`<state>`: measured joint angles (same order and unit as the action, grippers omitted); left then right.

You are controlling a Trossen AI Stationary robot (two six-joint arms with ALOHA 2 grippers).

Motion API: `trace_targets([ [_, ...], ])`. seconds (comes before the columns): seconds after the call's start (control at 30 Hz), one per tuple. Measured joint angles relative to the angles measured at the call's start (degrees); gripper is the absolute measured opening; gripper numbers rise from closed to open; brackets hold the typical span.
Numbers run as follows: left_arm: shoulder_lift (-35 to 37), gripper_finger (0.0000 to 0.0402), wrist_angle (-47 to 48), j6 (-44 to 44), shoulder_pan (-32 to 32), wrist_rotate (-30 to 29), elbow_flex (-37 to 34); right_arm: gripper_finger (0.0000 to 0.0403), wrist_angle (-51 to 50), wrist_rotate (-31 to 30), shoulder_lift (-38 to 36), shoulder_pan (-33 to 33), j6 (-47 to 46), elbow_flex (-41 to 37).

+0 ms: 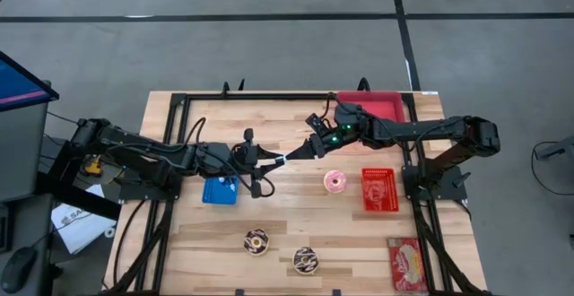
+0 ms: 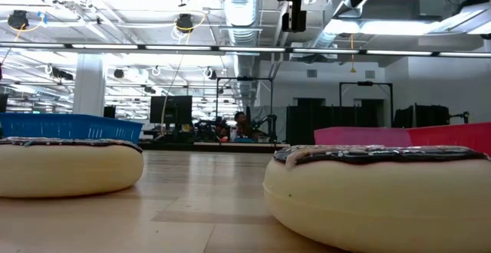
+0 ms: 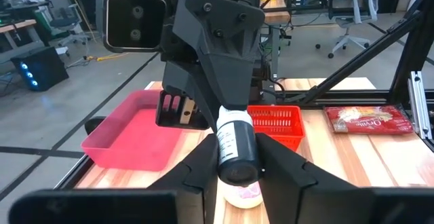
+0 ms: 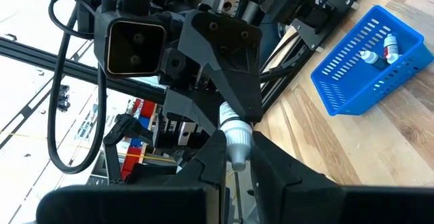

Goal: Pick & Place Food Item
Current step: Put the black food coloring bottle into the blue bin

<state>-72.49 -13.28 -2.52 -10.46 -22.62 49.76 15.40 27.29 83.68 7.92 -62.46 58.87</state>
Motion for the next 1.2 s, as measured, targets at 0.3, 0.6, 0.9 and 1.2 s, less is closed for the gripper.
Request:
trace_targets([
  [0.3, 0.00, 0.0078, 0.20, 0.69, 0.00, -0.40, 0.00, 0.0056, 0.32, -0.73, 0.00, -0.01, 0.96, -0.02],
  [0.6, 0.00, 0.0076, 0.70, 1.53, 0.02, -1.01, 0.00, 0.0132, 2.98, -2.21, 0.02, 0.00, 1.34, -0.02],
  [0.9, 0.00, 0.0075, 2.10, 3.41, -0.01, -1.37, -0.02, 0.0171, 4.09, -4.73, 0.02, 0.50, 0.70, -0.02],
  [1.2, 3.46, 0.0073, 16.06, 10.15, -2.12, -1.44, 0.02, 0.0168, 3.67, -4.79, 0.00, 2.03, 0.98, -0.02],
])
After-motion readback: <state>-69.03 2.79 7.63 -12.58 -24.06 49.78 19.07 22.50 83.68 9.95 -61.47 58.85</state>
